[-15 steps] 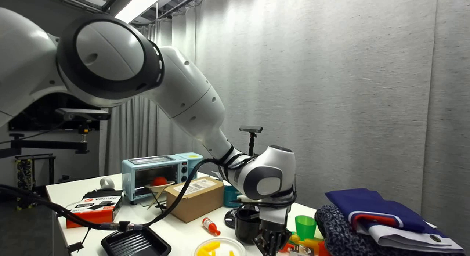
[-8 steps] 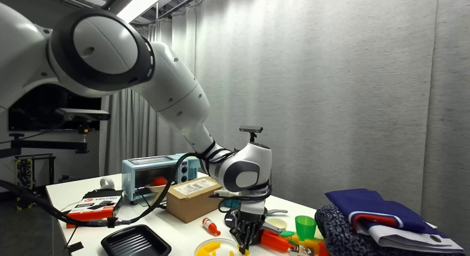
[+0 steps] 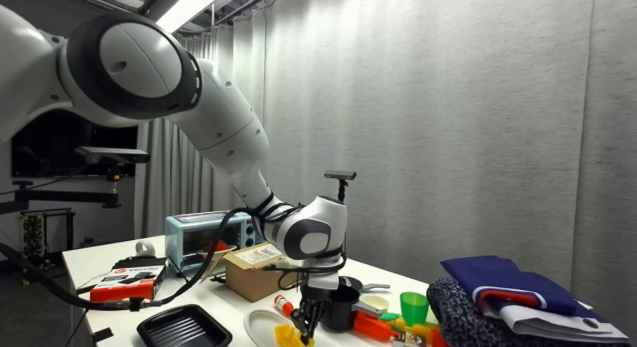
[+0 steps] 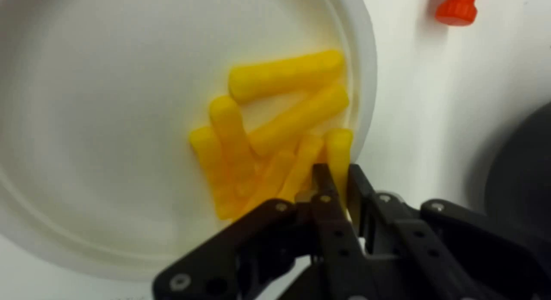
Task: Pick up the fries plush toy and put them on the plate
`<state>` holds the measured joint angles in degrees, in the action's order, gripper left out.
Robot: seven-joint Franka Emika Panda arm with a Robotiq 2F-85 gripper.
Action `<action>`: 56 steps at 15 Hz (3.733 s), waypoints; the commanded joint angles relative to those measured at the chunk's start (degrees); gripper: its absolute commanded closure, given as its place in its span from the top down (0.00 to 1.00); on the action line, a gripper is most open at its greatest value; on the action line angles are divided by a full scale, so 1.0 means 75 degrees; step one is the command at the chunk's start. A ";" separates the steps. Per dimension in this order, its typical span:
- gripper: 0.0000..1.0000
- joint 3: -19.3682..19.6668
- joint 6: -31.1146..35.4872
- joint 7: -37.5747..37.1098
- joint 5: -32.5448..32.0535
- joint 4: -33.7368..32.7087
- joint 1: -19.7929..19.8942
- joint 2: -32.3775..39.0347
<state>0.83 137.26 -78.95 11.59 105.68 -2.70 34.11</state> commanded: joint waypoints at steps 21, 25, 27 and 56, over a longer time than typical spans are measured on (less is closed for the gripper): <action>0.68 0.0399 0.0658 -0.0273 -0.1087 0.2325 -0.0807 -0.1594; 0.98 0.0536 0.0772 -0.0493 -0.1010 0.2369 -0.0693 -0.1697; 1.00 0.0709 0.0753 -0.0820 -0.0881 0.2228 -0.0559 -0.1714; 1.00 0.1317 -0.0264 -0.4867 0.0481 -0.2504 0.1718 0.1499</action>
<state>12.29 137.79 -115.88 13.15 92.04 8.18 42.29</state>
